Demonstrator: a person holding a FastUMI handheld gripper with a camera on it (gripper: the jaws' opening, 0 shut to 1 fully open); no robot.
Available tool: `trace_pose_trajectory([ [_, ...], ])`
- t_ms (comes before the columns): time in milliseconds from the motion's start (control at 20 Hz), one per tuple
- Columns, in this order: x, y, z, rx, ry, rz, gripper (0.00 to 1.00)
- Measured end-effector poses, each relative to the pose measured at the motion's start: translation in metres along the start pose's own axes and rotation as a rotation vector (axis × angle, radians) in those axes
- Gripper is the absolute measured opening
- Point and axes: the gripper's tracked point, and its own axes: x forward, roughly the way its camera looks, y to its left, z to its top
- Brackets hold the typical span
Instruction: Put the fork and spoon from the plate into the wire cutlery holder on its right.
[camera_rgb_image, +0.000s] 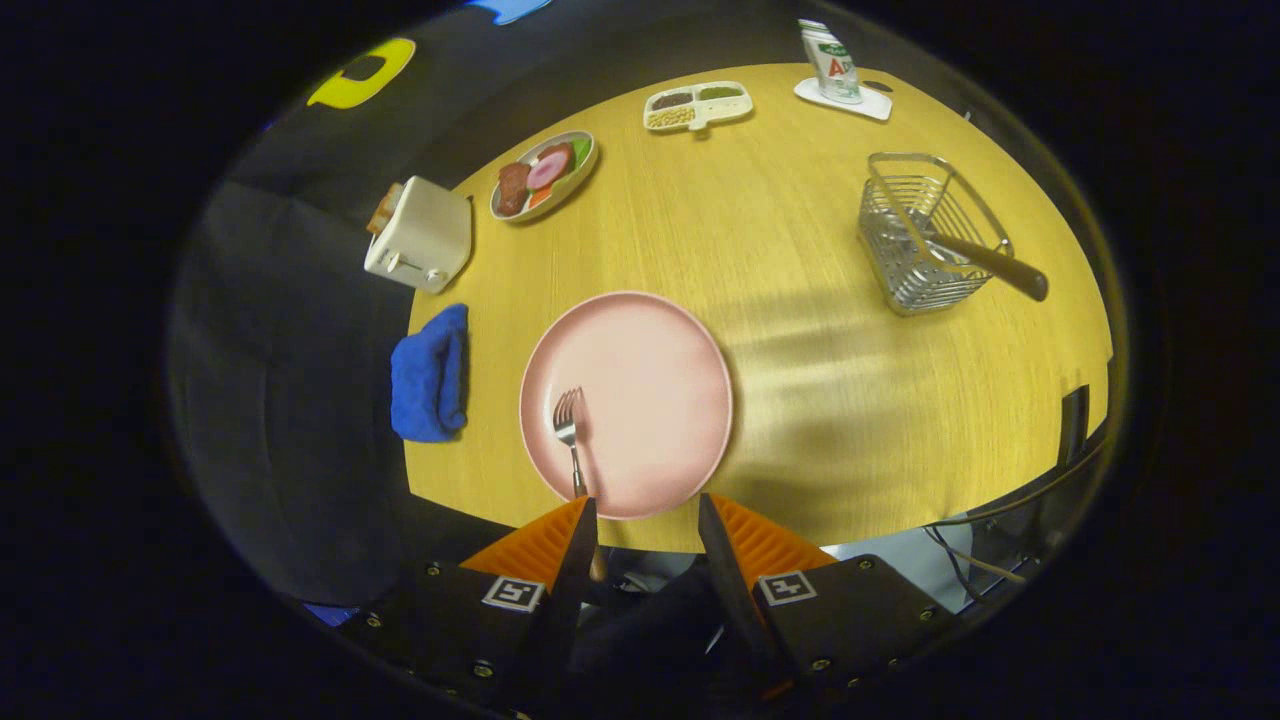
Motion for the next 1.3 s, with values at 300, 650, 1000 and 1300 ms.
trace_pose_trajectory([
  [300,0.039,0.038,-0.041,-0.071,0.143,0.024,0.63],
  [650,0.068,0.047,-0.059,-0.11,0.217,-0.002,0.63],
  [1000,0.086,0.046,-0.069,-0.13,0.265,-0.015,0.45],
  [1300,0.091,0.05,-0.066,-0.079,0.212,0.008,0.14],
])
